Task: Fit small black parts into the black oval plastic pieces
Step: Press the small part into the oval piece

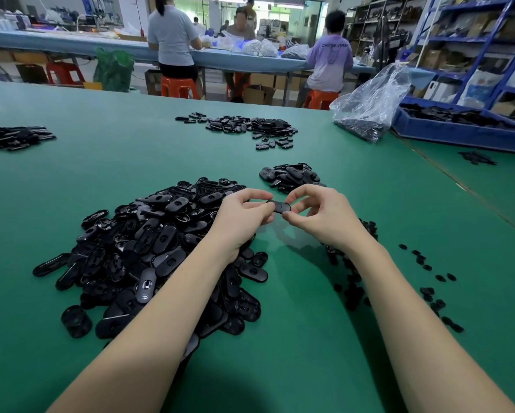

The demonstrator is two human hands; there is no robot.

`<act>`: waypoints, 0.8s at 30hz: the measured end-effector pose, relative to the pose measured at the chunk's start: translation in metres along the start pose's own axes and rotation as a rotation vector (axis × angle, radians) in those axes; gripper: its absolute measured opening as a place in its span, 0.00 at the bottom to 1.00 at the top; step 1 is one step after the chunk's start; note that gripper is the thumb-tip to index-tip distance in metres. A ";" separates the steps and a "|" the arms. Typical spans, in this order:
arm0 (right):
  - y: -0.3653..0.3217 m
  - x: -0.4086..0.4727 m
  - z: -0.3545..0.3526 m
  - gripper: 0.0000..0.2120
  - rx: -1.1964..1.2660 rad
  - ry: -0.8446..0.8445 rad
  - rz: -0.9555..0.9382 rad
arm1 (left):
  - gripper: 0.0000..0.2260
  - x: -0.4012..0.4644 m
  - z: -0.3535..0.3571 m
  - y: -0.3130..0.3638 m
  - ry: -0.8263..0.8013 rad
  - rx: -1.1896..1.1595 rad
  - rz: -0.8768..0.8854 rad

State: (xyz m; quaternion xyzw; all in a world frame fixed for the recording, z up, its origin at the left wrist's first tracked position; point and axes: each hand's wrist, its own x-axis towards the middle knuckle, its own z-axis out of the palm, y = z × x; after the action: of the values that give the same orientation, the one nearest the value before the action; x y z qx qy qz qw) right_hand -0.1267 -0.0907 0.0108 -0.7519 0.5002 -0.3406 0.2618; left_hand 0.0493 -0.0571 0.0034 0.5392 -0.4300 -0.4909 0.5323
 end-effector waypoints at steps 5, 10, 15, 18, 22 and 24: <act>0.020 0.011 -0.012 0.05 -0.078 0.205 0.165 | 0.05 0.004 0.001 0.001 -0.020 -0.007 -0.041; 0.022 0.053 -0.020 0.06 -0.123 0.287 0.362 | 0.03 0.003 0.001 0.004 -0.046 -0.004 -0.053; 0.012 0.099 -0.018 0.07 -0.111 0.323 0.426 | 0.01 0.003 -0.001 0.003 -0.086 0.026 -0.056; 0.013 0.111 -0.011 0.08 -0.132 0.302 0.456 | 0.02 0.004 -0.003 0.002 -0.089 0.019 -0.053; 0.018 0.109 -0.005 0.11 -0.177 0.306 0.455 | 0.02 0.005 -0.004 0.003 -0.095 0.022 -0.045; 0.020 0.102 -0.006 0.11 -0.166 0.341 0.433 | 0.02 0.005 -0.005 0.003 -0.095 0.020 -0.045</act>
State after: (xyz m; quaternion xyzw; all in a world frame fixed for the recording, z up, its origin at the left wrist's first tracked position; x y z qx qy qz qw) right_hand -0.1154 -0.1928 0.0255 -0.5783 0.7119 -0.3564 0.1779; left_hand 0.0552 -0.0614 0.0059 0.5302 -0.4473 -0.5235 0.4946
